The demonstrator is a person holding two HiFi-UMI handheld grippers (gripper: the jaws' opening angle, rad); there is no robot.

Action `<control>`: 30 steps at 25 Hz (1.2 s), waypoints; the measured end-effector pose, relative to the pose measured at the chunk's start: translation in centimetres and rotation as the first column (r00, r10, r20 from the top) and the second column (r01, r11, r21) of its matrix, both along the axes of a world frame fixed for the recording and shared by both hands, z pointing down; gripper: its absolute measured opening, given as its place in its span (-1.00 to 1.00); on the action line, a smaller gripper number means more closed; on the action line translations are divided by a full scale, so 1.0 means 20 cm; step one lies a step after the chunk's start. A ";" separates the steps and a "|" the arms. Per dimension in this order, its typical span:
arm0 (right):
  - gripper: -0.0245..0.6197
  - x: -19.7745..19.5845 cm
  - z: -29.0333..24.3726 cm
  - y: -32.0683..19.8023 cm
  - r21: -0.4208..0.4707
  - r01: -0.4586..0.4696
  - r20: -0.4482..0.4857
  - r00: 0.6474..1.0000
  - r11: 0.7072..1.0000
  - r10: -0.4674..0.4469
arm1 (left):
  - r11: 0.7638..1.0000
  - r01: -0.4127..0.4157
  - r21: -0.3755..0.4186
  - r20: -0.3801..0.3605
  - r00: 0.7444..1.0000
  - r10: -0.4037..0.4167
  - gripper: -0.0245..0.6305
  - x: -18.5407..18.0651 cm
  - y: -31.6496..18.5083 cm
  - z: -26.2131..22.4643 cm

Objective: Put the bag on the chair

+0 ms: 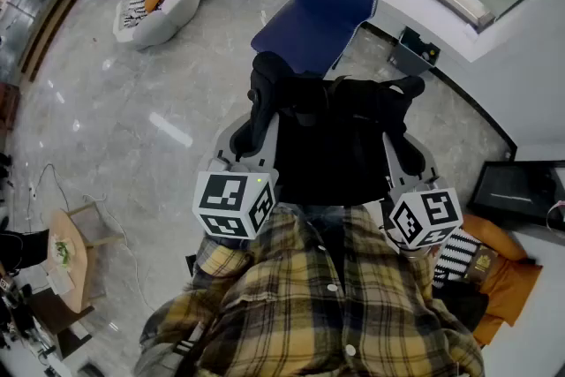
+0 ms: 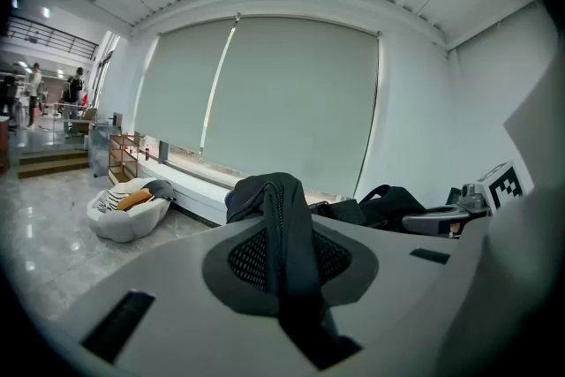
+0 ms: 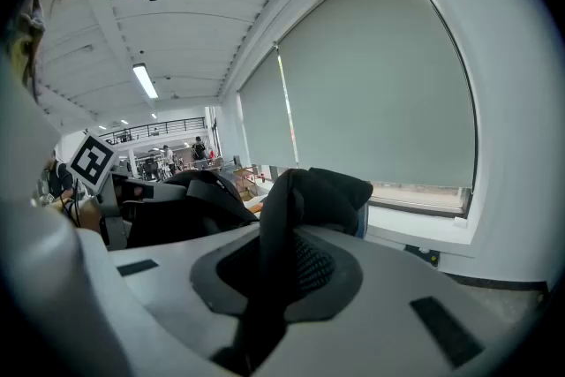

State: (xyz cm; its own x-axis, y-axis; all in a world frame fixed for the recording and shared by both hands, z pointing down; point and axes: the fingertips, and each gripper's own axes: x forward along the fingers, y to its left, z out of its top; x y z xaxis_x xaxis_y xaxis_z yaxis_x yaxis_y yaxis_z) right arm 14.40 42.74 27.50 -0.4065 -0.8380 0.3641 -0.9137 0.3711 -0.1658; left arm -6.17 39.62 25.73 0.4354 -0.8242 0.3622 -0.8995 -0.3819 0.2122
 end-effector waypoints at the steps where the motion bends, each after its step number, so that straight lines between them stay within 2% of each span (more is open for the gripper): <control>1: -0.77 0.00 0.00 0.01 0.002 0.000 0.003 1.000 1.000 0.000 | 1.000 0.002 0.001 0.001 1.000 -0.002 -0.72 0.00 0.01 0.00; 20: -0.77 0.15 -0.02 0.14 0.047 0.033 0.088 0.995 0.998 -0.037 | 0.997 0.066 0.045 0.022 0.998 -0.067 -0.72 0.10 0.19 -0.04; 30: -0.76 0.05 0.04 -0.04 0.003 0.055 0.093 0.994 0.999 -0.055 | 0.996 0.087 0.007 0.027 0.996 -0.088 -0.72 0.00 0.03 0.04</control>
